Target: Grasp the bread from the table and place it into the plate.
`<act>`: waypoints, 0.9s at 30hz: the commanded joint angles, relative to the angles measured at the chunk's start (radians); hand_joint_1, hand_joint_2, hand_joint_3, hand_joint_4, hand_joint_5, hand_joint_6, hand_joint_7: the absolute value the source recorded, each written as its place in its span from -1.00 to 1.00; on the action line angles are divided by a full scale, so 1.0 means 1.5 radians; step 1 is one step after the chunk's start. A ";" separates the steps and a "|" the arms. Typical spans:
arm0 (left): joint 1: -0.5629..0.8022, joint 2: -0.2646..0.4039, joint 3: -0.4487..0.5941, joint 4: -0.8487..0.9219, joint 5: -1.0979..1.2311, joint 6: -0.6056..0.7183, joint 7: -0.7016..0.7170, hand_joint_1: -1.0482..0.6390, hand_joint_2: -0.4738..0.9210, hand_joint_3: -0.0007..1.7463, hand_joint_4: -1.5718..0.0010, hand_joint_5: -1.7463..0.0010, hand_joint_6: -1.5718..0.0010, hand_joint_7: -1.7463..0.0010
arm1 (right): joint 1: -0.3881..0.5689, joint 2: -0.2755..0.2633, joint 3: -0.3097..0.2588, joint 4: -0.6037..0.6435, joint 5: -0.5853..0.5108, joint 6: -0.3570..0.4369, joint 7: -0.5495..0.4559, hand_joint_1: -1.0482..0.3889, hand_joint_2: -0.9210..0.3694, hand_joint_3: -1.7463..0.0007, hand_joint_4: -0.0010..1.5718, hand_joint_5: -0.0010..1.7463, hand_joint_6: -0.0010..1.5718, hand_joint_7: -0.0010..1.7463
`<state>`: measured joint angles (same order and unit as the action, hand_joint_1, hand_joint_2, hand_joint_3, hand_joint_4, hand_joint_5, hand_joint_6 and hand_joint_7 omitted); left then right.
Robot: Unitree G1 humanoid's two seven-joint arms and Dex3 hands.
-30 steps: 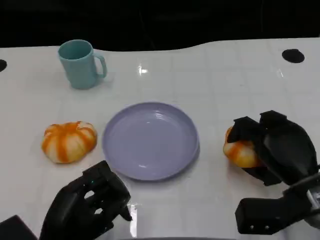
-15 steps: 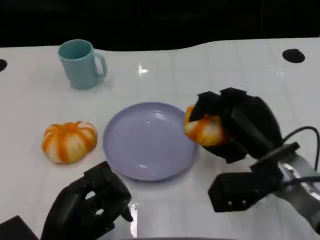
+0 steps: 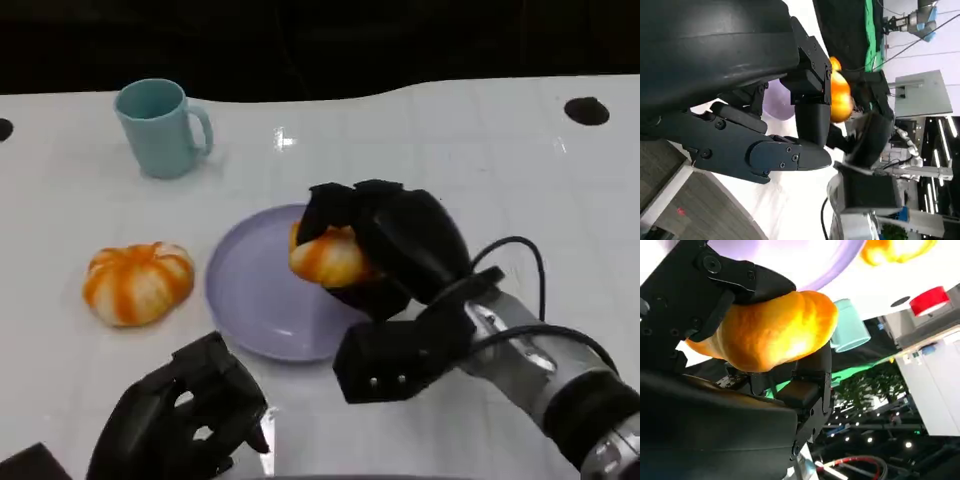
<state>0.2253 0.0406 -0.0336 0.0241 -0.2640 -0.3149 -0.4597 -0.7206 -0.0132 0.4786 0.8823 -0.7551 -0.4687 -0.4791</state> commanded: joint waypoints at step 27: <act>0.020 0.008 -0.010 -0.020 0.004 -0.018 -0.001 -0.39 1.00 -0.60 0.20 -1.00 0.26 -0.71 | -0.012 -0.040 0.020 -0.141 0.053 0.178 0.345 -0.62 -1.00 0.63 -1.00 -0.77 -0.81 -1.00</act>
<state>0.2563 0.0414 -0.0548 -0.0076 -0.2572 -0.3239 -0.4597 -0.7526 -0.0482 0.5225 0.7195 -0.7019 -0.2141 0.0076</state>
